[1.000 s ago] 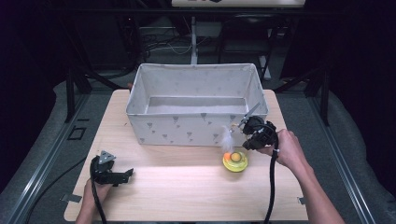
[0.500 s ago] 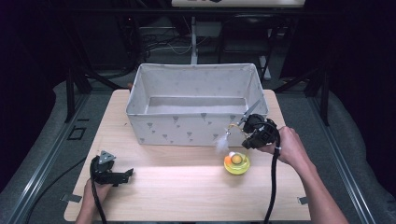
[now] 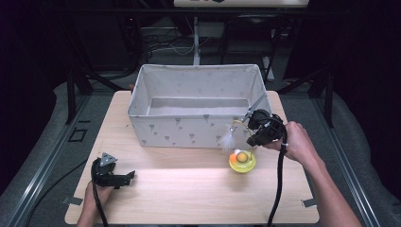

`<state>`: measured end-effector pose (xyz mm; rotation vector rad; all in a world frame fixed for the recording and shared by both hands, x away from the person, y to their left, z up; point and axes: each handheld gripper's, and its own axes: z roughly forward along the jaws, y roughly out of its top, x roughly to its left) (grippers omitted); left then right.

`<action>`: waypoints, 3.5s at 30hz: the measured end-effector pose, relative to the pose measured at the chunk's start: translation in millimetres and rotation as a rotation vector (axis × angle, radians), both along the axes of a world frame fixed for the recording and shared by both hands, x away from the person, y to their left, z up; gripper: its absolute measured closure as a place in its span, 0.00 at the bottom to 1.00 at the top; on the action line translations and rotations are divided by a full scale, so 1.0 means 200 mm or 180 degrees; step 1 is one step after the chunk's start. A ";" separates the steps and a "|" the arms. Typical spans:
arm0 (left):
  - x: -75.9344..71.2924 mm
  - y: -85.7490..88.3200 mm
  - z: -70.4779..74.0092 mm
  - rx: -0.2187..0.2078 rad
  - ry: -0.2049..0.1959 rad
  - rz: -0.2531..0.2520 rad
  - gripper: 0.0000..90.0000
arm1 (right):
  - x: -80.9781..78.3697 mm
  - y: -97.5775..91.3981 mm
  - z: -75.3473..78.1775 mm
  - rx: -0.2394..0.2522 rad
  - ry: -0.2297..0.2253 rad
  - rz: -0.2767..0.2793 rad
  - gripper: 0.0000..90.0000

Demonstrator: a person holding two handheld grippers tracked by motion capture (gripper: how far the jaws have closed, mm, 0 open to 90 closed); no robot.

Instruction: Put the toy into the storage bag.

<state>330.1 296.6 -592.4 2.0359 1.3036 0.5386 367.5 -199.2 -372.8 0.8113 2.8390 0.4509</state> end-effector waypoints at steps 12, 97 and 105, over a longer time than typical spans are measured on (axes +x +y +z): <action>0.00 0.00 0.00 -0.0001 0.0002 0.0000 0.00 | 0.00 0.01 0.09 0.0015 -0.0013 0.0043 0.98; 0.00 0.00 0.00 -0.0001 0.0022 -0.0009 0.00 | 0.08 0.08 0.74 0.0073 -0.0347 -0.0053 0.98; 0.00 0.00 0.00 -0.0001 0.0022 -0.0009 0.00 | 0.09 0.09 0.78 0.0043 -0.0430 -0.0088 0.98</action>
